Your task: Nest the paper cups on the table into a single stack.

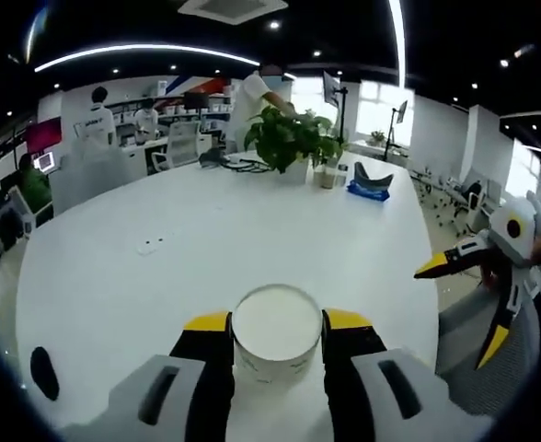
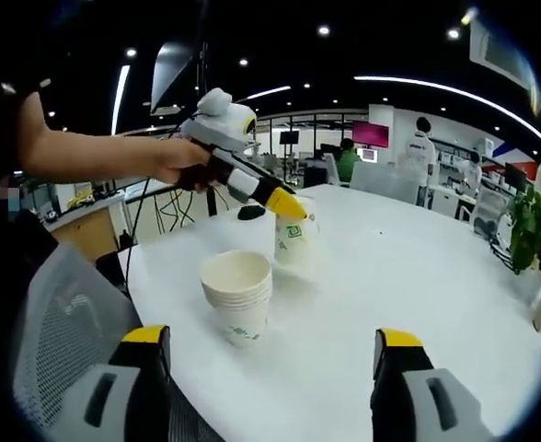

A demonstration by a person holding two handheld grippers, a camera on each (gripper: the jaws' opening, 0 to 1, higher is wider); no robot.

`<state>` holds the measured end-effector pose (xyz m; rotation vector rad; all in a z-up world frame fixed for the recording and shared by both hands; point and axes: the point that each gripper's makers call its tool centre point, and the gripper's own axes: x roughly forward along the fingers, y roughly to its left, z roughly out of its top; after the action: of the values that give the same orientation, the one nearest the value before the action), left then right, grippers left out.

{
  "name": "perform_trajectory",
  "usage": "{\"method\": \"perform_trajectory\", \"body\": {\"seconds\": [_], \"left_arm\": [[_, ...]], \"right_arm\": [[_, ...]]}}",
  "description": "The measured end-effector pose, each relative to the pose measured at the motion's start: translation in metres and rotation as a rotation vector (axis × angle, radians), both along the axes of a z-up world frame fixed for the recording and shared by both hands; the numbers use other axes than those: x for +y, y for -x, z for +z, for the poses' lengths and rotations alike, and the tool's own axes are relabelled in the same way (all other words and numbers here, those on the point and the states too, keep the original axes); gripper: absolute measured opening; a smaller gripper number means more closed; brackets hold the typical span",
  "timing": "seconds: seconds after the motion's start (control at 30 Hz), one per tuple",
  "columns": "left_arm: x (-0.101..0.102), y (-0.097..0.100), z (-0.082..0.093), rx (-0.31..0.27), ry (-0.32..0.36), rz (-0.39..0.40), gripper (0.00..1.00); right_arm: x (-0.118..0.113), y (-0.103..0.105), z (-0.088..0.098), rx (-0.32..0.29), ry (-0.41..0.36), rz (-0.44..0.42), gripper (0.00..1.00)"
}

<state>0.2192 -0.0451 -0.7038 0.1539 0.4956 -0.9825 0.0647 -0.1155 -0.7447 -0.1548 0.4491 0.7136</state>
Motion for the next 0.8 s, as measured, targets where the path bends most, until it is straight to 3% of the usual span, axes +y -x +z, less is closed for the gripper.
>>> {"method": "perform_trajectory", "body": {"seconds": [0.5, 0.6, 0.8], "left_arm": [[0.009, 0.031, 0.057, -0.036, 0.061, -0.027, 0.35], [0.009, 0.039, 0.065, -0.033, 0.073, -0.039, 0.35], [0.007, 0.057, 0.073, -0.004, 0.103, -0.072, 0.35]], "right_arm": [[0.017, 0.006, 0.007, -0.036, 0.016, 0.073, 0.86], [0.025, 0.004, 0.017, -0.032, -0.059, 0.057, 0.85], [0.049, 0.005, 0.027, -0.037, -0.103, 0.082, 0.83]]}}
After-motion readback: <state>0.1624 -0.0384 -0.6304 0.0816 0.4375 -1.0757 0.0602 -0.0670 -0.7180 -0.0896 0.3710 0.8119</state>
